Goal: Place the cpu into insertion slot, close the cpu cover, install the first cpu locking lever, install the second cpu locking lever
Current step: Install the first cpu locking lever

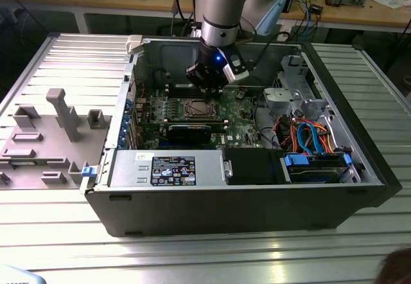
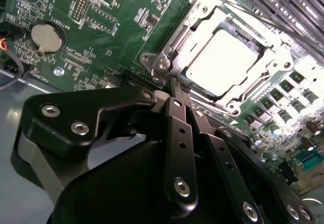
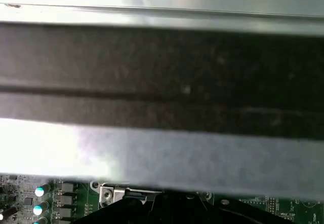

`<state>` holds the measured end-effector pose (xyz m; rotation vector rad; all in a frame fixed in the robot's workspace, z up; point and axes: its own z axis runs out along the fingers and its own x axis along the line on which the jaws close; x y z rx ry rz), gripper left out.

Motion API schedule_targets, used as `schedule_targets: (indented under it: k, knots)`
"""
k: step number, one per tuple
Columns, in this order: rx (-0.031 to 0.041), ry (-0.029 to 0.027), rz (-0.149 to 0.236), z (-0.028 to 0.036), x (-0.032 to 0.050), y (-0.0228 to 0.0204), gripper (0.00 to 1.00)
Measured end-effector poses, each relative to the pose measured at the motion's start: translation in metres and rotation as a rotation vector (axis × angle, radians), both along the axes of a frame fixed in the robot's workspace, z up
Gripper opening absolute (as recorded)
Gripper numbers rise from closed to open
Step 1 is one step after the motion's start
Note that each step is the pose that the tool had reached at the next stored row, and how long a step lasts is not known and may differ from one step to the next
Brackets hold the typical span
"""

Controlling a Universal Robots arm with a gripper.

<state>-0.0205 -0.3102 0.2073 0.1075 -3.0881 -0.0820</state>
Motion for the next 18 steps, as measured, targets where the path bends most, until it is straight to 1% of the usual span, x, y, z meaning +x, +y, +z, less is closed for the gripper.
schedule_targets:
  k: [5,7,10,15,18]
  knots:
    - [-0.0004,0.0000,0.000,0.0000,0.0000,-0.0068,0.11]
    - [-0.0004,-0.0001,0.000,0.0000,0.0000,-0.0113,0.11]
    - [-0.0004,0.0000,0.000,0.0000,0.0000,-0.0162,0.11]
    - [-0.0005,-0.0001,0.000,0.0000,0.0000,-0.0183,0.11]
    - [-0.0004,0.0000,0.000,0.0000,0.0000,-0.0184,0.11]
